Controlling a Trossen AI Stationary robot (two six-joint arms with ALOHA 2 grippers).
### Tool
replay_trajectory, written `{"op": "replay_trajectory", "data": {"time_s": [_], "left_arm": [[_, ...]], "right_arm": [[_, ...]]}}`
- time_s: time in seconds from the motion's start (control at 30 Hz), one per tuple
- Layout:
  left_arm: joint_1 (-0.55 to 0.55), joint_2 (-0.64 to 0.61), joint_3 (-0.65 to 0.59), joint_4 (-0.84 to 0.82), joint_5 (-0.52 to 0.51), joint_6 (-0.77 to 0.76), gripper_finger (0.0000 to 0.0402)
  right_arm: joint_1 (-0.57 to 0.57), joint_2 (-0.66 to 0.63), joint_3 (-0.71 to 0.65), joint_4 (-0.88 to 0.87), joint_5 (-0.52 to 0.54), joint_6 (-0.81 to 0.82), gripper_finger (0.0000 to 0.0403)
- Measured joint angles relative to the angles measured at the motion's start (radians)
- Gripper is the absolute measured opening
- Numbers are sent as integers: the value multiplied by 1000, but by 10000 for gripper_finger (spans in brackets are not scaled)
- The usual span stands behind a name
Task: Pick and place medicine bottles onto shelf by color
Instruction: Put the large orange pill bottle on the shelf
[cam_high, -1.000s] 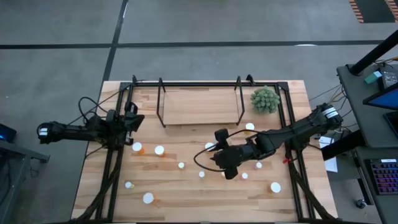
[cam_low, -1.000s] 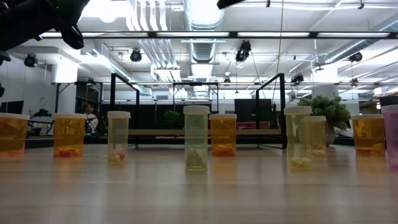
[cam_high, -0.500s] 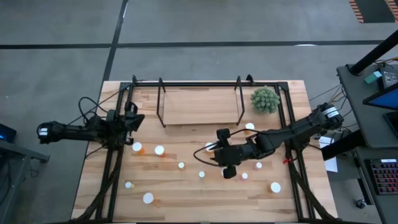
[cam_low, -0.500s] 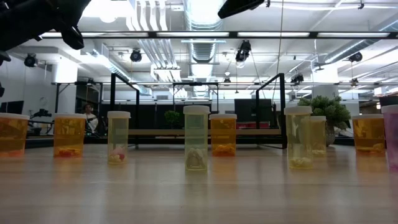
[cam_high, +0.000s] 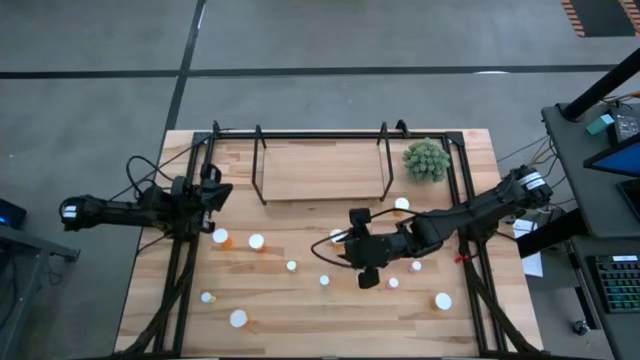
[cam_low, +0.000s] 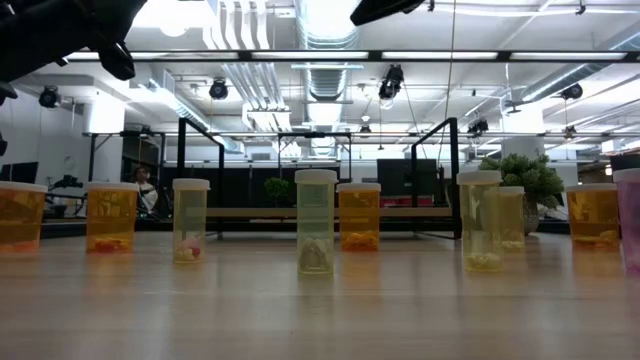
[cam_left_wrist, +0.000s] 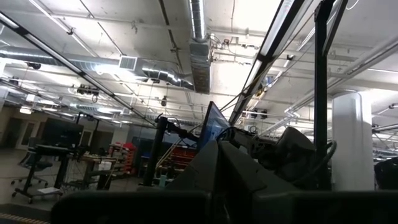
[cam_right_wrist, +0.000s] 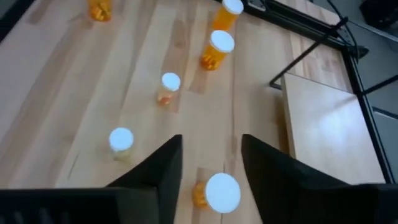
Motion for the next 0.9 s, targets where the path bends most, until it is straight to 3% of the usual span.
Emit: {"op": "replay_trajectory", "data": {"time_s": [0.23,0.37,0.47,0.67,0.9], "left_arm": [[0,0,0,0,-2,2,0],[0,0,0,0,-2,3,0],[0,1,0,0,-2,4,0],[0,2,0,-1,-2,4,0],[0,2,0,0,-3,5,0]], "right_arm": [[-3,0,5,-15,4,-90,21],[-11,0,19,10,5,-237,11],[-25,0,46,50,13,-174,9],[-44,0,111,4,7,-60,42],[-49,0,112,2,8,-4,155]]}}
